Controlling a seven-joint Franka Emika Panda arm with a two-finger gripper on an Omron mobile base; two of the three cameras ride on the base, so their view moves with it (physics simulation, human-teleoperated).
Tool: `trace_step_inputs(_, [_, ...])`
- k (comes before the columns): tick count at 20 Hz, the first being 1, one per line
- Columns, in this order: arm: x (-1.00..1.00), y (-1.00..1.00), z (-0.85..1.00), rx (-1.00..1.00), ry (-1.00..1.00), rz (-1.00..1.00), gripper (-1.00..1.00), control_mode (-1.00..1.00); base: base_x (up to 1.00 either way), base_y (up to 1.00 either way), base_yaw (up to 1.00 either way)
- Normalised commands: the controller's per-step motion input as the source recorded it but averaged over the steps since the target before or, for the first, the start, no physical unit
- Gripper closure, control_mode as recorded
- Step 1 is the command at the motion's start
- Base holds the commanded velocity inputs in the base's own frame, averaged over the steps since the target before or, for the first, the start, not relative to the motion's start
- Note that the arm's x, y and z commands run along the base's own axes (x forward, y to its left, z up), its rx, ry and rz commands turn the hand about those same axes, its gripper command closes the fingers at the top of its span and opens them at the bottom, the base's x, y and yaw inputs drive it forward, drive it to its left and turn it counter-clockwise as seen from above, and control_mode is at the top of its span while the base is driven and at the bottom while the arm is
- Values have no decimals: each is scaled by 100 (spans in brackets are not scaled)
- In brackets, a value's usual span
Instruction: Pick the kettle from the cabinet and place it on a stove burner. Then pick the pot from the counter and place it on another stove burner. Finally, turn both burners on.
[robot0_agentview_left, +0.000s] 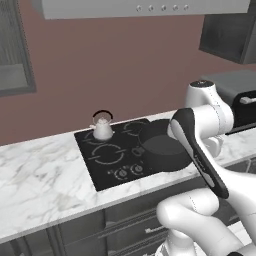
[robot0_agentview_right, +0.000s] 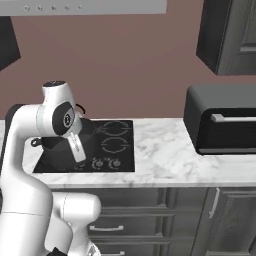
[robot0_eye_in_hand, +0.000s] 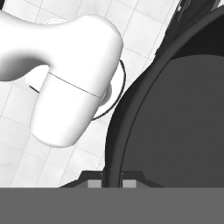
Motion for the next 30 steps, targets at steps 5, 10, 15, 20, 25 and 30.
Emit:
trace_step_inputs(5, [0,0,0,0,0,0,100,100,7,-9,0])
trace_step_inputs(10, [0,0,0,0,0,0,100,100,20,0,0])
trace_step_inputs(15, [0,0,0,0,0,0,100,100,33,-2,5])
trace_step_inputs(20, [0,0,0,0,0,0,100,100,26,-11,17])
trace_step_inputs(25, [0,0,0,0,0,0,100,100,5,-18,20])
trace_step_inputs(30, [0,0,0,0,0,0,100,100,11,-28,21])
